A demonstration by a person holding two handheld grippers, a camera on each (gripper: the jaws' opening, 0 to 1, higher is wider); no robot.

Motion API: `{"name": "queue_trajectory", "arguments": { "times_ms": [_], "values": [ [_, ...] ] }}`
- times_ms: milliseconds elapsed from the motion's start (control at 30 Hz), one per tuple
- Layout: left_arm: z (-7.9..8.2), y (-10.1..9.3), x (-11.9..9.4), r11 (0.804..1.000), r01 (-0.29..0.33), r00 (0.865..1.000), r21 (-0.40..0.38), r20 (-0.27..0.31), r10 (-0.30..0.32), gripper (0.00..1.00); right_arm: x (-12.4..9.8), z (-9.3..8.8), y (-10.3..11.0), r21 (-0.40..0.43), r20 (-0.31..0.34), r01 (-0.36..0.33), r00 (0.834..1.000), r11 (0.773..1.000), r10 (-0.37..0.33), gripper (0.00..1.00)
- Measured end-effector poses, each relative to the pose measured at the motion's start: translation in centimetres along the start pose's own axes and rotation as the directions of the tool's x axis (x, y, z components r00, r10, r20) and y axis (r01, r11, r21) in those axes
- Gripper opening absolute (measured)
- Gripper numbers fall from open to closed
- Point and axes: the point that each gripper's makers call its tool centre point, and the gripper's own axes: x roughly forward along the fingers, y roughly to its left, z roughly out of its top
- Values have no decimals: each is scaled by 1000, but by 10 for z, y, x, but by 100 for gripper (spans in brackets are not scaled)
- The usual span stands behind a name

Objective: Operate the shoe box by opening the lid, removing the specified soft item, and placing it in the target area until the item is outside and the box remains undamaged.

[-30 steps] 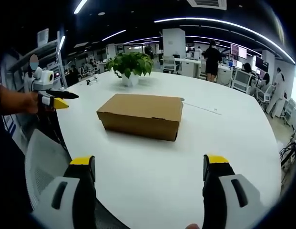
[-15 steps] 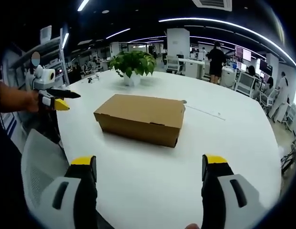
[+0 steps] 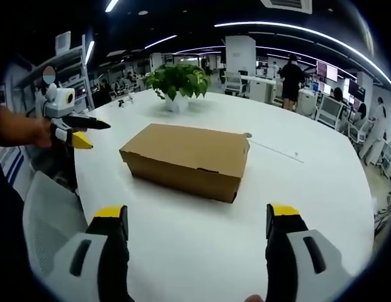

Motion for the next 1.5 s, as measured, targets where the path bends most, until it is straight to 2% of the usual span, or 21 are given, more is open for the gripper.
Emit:
{"name": "queue_trajectory", "arguments": {
  "times_ms": [600,1167,1500],
  "values": [
    [-4,10,30,1000,6,999,1,-37,-6,90,50,4,-13,-14,-33,-38,999,999,37,83],
    [-11,17,54,1000,12,997,15,-70,-11,88,85,-2,-35,-30,-74,-52,996,998,49,79],
    [-17,26,69,1000,-5,995,30,-97,8,83,106,3,-44,-48,-82,-66,995,997,62,76]
  ]
}}
